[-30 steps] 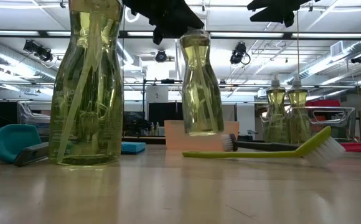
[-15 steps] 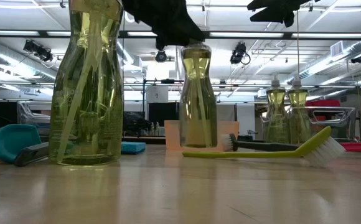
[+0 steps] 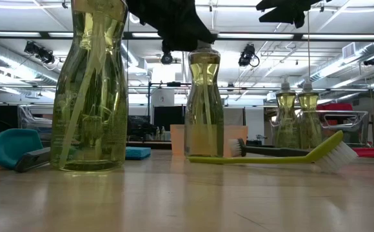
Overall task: Pick & Place Kitchen Sink Supplies
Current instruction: Put the yellow dish soap into the right transparent bin
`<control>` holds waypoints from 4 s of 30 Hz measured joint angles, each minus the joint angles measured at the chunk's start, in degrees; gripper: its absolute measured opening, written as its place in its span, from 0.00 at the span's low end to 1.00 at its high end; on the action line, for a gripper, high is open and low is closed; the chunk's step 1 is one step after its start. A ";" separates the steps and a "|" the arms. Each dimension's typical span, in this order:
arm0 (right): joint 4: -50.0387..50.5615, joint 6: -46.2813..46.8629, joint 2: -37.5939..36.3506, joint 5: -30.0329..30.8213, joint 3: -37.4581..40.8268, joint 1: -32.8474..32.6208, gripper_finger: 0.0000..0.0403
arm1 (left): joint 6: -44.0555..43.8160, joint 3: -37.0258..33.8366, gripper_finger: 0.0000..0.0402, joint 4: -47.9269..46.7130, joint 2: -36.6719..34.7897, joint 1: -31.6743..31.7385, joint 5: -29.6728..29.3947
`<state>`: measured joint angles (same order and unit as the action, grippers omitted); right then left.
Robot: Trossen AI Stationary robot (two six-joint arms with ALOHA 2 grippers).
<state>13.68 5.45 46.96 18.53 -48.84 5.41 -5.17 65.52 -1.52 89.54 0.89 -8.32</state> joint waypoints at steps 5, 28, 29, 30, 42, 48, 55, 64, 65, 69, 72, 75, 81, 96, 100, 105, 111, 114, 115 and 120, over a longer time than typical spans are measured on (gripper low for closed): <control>-0.13 0.04 0.00 -0.78 0.00 0.00 0.58 | -0.23 0.00 0.61 -0.50 0.00 0.00 0.01; -2.35 -1.86 7.75 -19.67 -0.04 -0.02 0.58 | -1.64 -0.07 0.67 -3.10 -12.75 -0.15 -2.37; -2.73 -1.86 8.70 -19.67 -0.04 -0.02 0.58 | -1.66 -0.07 0.67 -3.43 -13.43 -0.13 -2.95; -2.77 -1.86 9.66 -19.67 -0.04 -0.02 0.58 | -1.63 -0.09 0.67 -3.57 -13.91 -0.13 -3.73; -8.93 -1.77 19.85 -24.34 0.00 0.26 0.70 | -1.64 -0.09 0.67 -4.51 -16.20 -0.09 -9.04; -15.94 -3.27 25.00 -26.08 0.00 0.24 0.74 | -1.66 -0.09 0.67 -4.60 -16.17 -0.09 -9.04; -21.97 -4.44 29.52 -26.89 0.00 0.24 0.73 | -1.68 -0.09 0.67 -4.69 -16.15 -0.09 -9.06; -27.08 -4.85 33.70 -27.10 0.02 0.24 0.72 | -1.70 -0.09 0.67 -4.68 -16.15 -0.09 -11.21; -27.63 -4.83 33.98 -27.10 0.02 0.24 0.72 | -1.70 -0.09 0.67 -4.69 -16.15 -0.09 -11.20; -27.66 -4.82 34.27 -27.05 0.02 0.26 0.71 | -1.66 -0.09 0.67 -4.70 -16.15 -0.11 -11.37; -27.83 -4.47 34.25 -27.10 0.02 0.26 0.68 | -1.68 -0.11 0.67 -4.72 -16.15 -0.09 -12.49; -27.83 -4.44 34.25 -27.13 0.02 0.26 0.61 | -1.70 -0.11 0.67 -4.72 -16.15 0.01 -12.52; -27.83 -4.46 34.25 -27.13 0.02 0.22 0.42 | -3.40 -0.11 0.67 -4.72 -16.15 0.02 -12.53; -26.59 -2.74 30.50 -25.10 0.17 -0.15 0.24 | -3.63 -0.15 0.67 -4.68 -16.13 0.02 -13.11; -25.61 -2.80 25.48 -20.69 0.15 -0.94 0.24 | -3.63 -0.15 0.67 -4.56 -16.13 0.02 -13.34; -20.70 -0.51 17.68 -12.94 0.15 -2.31 0.24 | -3.65 -0.15 0.67 -4.55 -16.13 0.00 -13.39; -11.94 -0.14 8.75 -1.12 0.09 -4.66 0.24 | -3.64 -0.15 0.67 -4.52 -16.13 0.02 -13.39; -8.56 -0.23 5.52 3.82 0.07 -4.94 0.24 | -3.63 -0.15 0.67 -4.52 -16.13 0.02 -13.38; -7.56 -0.32 4.75 5.20 0.04 -4.94 0.24 | -3.64 -0.15 0.67 -4.52 -16.13 0.02 -13.37; -5.17 -2.70 3.43 7.66 0.04 -3.52 0.24 | -3.56 -0.15 0.67 -4.52 -16.13 0.02 -13.38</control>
<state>8.51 2.75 50.39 26.18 -48.80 1.89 -8.73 65.36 -6.04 73.41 0.91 -21.71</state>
